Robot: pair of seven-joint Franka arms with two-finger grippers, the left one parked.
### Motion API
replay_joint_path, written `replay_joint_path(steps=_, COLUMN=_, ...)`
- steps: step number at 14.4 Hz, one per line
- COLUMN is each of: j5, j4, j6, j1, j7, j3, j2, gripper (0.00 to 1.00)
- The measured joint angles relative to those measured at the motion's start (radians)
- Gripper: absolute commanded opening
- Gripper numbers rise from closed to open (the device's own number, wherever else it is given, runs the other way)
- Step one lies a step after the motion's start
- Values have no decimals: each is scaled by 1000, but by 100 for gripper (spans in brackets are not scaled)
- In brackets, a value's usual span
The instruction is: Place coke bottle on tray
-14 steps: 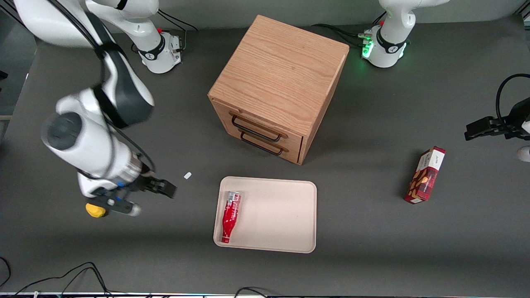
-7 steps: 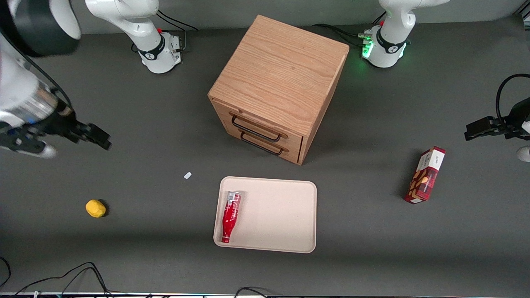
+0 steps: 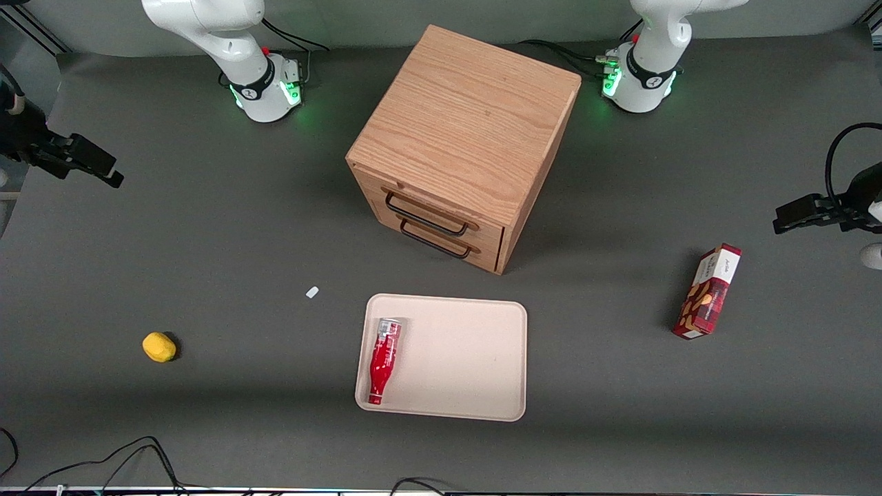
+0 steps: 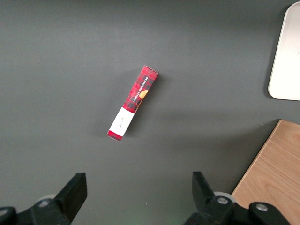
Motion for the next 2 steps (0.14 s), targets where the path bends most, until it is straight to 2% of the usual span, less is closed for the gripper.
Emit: replay_joint_path(steps=2, j5=0, j4=-1, j6=0, j1=-1, j7=-19, j3=-20, j2=0, gripper=100)
